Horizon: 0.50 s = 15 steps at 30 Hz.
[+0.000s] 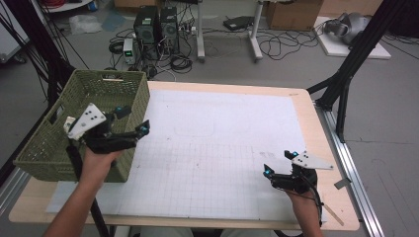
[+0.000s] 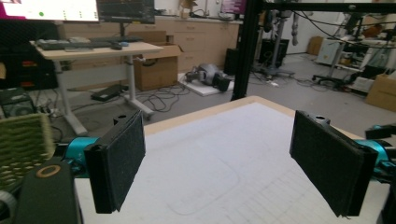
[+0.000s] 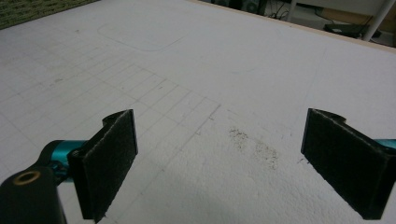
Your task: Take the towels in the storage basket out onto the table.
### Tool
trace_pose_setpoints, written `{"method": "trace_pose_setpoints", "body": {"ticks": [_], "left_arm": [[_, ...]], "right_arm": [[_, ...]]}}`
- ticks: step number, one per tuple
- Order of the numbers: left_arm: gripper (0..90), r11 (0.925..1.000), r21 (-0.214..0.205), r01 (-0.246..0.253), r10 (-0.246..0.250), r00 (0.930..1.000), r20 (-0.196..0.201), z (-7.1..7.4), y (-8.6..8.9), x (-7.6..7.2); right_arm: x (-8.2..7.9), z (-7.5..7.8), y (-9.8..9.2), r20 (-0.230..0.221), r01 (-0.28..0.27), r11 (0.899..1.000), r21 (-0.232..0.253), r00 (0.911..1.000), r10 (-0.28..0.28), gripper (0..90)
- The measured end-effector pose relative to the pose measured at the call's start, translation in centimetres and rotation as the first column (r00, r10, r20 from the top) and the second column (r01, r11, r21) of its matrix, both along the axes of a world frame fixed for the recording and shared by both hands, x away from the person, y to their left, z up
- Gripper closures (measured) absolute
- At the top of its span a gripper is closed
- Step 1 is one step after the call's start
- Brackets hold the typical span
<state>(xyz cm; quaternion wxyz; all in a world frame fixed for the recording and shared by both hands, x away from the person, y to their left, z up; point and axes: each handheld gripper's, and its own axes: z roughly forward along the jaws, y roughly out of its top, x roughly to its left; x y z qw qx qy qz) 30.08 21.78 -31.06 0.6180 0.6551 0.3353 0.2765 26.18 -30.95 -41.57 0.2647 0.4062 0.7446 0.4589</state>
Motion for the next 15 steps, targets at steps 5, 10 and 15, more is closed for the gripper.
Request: {"method": "trace_pose_setpoints", "body": {"ticks": [5, 10, 15], "left_arm": [[18.7, 0.9976, -0.008, -0.068, 0.068, 0.9977, -0.007, 1.1, 3.1, 1.3], [18.7, 0.9929, -0.005, -0.119, 0.118, 0.9925, -0.032, 0.8, 5.4, 2.2], [17.3, 0.9774, 0.045, -0.206, 0.210, 0.9713, -0.111, -0.3, 7.6, 4.0]], "right_arm": [[-0.1, 0.0, 0.0, -0.004, 0.003, 1.000, 0.006, 1.0000, -0.003, 10.0], [0.1, -0.1, 0.1, -0.007, 0.000, 1.000, -0.002, 1.0000, 0.000, 10.0], [0.1, -0.1, 0.1, -0.008, 0.002, 1.000, -0.002, 1.0000, -0.002, 10.0]]}}
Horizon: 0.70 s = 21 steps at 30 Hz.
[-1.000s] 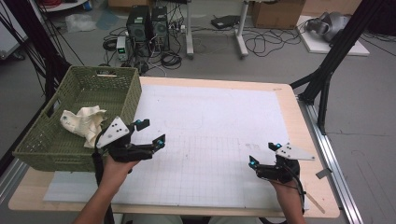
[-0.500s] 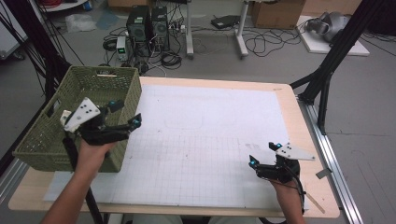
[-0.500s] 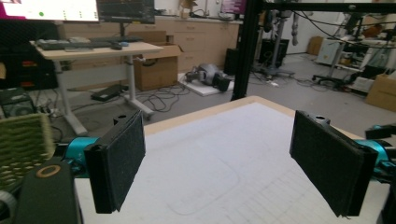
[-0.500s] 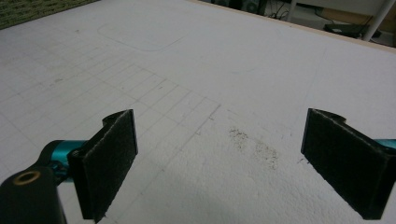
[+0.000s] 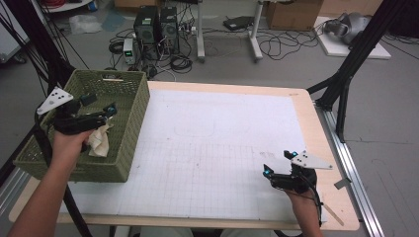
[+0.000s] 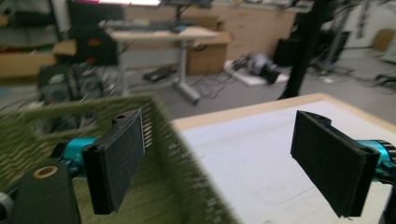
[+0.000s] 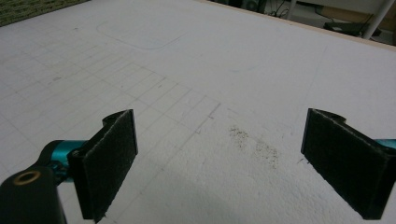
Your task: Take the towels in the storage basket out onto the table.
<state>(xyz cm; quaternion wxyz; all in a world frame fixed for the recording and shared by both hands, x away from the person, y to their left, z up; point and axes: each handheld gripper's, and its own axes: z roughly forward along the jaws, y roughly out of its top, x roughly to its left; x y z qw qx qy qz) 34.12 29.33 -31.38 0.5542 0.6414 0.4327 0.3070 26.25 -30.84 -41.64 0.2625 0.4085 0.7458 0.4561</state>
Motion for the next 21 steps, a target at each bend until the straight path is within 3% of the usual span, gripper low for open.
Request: {"method": "trace_pose_setpoints", "body": {"ticks": [3, 7, 9, 13, 15, 17, 19, 21], "left_arm": [[17.4, 0.9986, 0.035, -0.041, 0.042, 0.9981, -0.045, -0.8, 1.1, 1.1], [17.4, 0.9936, 0.074, -0.085, 0.094, 0.9875, -0.126, -2.3, 2.2, 2.4], [17.5, 0.9878, 0.122, -0.097, 0.118, 0.9773, -0.176, -3.2, 2.7, 3.1], [17.7, 0.9781, 0.155, -0.139, 0.174, 0.9532, -0.247, -4.2, 3.4, 4.1], [17.7, 0.9707, 0.178, -0.162, 0.207, 0.9375, -0.280, -4.8, 3.7, 4.5], [17.8, 0.9618, 0.203, -0.183, 0.243, 0.9149, -0.323, -5.5, 4.0, 4.8], [18.3, 0.9504, 0.225, -0.214, 0.287, 0.8851, -0.367, -5.9, 4.3, 5.0], [18.3, 0.9381, 0.251, -0.239, 0.329, 0.8428, -0.426, -6.4, 4.6, 5.3]], "right_arm": [[0.0, 0.0, 0.0, -0.003, 0.000, 1.000, 0.001, 1.0000, 0.000, 10.0], [0.0, 0.0, 0.0, -0.005, 0.005, 1.000, 0.002, 1.0000, -0.005, 10.0], [0.1, -0.1, -0.1, -0.005, 0.002, 1.000, -0.002, 1.0000, -0.002, 10.0], [0.1, -0.1, 0.0, -0.008, 0.000, 1.000, -0.003, 1.0000, 0.000, 10.0], [0.0, -0.1, 0.0, -0.009, 0.000, 1.000, -0.004, 1.0000, 0.000, 10.0], [0.1, -0.1, -0.1, -0.006, 0.001, 1.000, -0.003, 1.0000, -0.001, 9.9], [0.0, -0.1, -0.1, -0.013, 0.008, 1.000, 0.001, 0.9999, -0.008, 10.0], [0.0, -0.2, -0.1, -0.014, 0.006, 1.000, -0.004, 0.9999, -0.006, 10.0]]}}
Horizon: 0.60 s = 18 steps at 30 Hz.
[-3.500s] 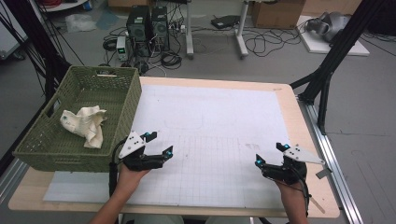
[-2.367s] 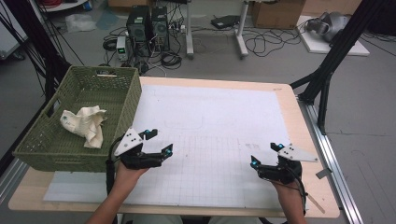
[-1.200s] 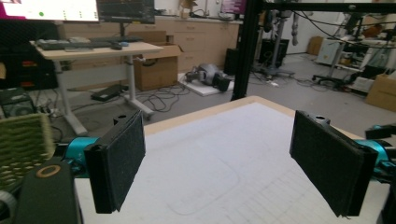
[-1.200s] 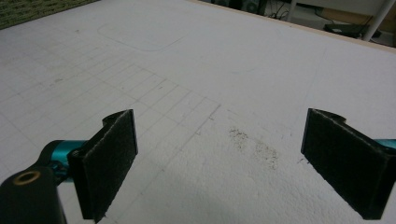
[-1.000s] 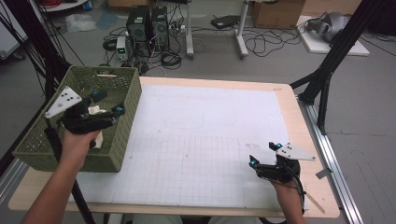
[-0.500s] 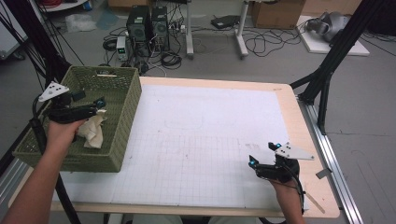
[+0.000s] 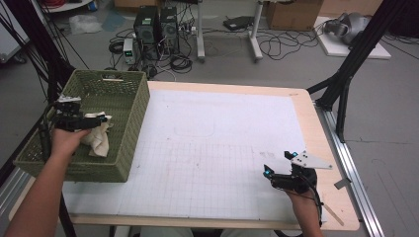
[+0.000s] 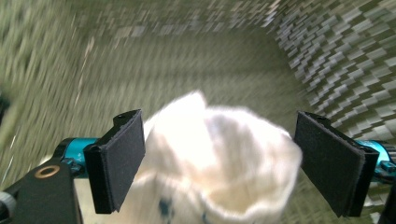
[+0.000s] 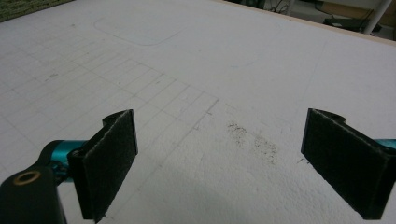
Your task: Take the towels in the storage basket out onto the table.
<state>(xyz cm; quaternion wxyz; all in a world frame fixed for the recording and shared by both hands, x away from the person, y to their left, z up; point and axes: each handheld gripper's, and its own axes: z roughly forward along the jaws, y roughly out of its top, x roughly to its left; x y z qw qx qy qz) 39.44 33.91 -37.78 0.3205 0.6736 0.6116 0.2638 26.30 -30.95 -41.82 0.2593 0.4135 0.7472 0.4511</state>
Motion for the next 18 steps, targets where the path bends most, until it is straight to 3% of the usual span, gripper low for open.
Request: {"method": "trace_pose_setpoints", "body": {"ticks": [2, 5, 7, 9, 12, 13, 15, 17, 18], "left_arm": [[18.6, 0.9993, 0.023, -0.030, 0.031, 0.9974, -0.064, -0.6, 0.1, 0.3], [19.0, 0.9974, 0.042, -0.058, 0.063, 0.9878, -0.142, -1.4, 0.4, 0.6], [19.9, 0.9958, 0.061, -0.069, 0.079, 0.9782, -0.192, -1.9, 0.6, 0.8], [20.8, 0.9914, 0.099, -0.085, 0.108, 0.9625, -0.249, -2.4, 0.6, 1.0], [24.2, 0.9883, 0.139, -0.062, 0.100, 0.9522, -0.289, -2.9, 0.4, 1.3], [27.8, 0.9883, 0.139, -0.062, 0.100, 0.9522, -0.289, -2.9, 0.4, 1.3], [37.0, 0.9855, 0.167, -0.029, 0.082, 0.9444, -0.318, -3.0, 0.3, 1.3], [52.5, 0.9848, 0.172, -0.024, 0.078, 0.9461, -0.314, -2.9, 0.3, 1.3], [61.2, 0.9845, 0.174, -0.019, 0.071, 0.9523, -0.297, -2.5, 0.4, 1.1]], "right_arm": [[0.0, 0.0, 0.1, 0.000, -0.005, 1.000, -0.003, 1.0000, 0.005, 10.0], [0.0, 0.0, 0.2, -0.002, -0.006, 1.000, -0.002, 1.0000, 0.006, 10.0], [0.0, 0.0, 0.2, -0.001, -0.008, 1.000, -0.005, 1.0000, 0.008, 10.0], [0.0, -0.1, 0.1, -0.004, -0.008, 1.000, -0.009, 1.0000, 0.008, 10.0], [0.0, -0.1, 0.1, -0.005, -0.010, 1.000, -0.009, 0.9999, 0.010, 10.0], [0.0, -0.1, 0.1, -0.006, -0.010, 1.000, -0.008, 0.9999, 0.010, 10.0], [0.0, -0.1, 0.1, -0.009, -0.010, 1.000, -0.008, 0.9999, 0.010, 10.0], [0.0, 0.0, 0.0, -0.006, -0.007, 1.000, -0.006, 1.0000, 0.007, 10.0], [0.0, 0.0, 0.0, -0.006, -0.007, 1.000, -0.007, 1.0000, 0.007, 10.0]]}}
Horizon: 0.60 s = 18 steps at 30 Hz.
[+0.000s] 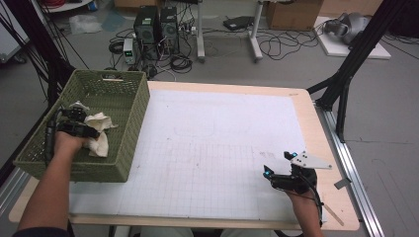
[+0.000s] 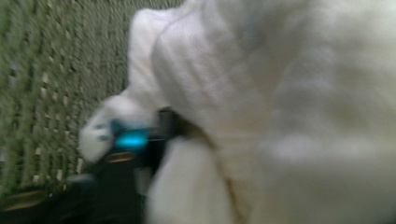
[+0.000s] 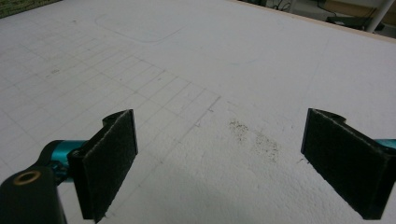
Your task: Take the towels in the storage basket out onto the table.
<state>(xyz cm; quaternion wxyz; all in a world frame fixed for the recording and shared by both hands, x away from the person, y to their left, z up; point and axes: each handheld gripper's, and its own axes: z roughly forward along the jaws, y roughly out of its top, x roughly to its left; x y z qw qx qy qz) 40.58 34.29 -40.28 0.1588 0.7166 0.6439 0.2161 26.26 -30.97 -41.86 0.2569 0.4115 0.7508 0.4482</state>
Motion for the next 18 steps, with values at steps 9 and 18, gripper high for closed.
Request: {"method": "trace_pose_setpoints", "body": {"ticks": [9, 18], "left_arm": [[75.2, 0.9971, -0.071, 0.025, -0.018, 0.9943, 0.105, 1.3, 0.0, -0.5], [77.4, 0.9805, -0.191, 0.046, 0.009, 0.9601, 0.280, 3.6, 0.9, -2.0]], "right_arm": [[-0.1, 0.0, -0.3, -0.002, 0.010, 1.000, 0.002, 0.9999, -0.010, 10.0], [-0.1, 0.0, -0.2, -0.005, 0.007, 1.000, 0.007, 1.0000, -0.007, 10.0]]}}
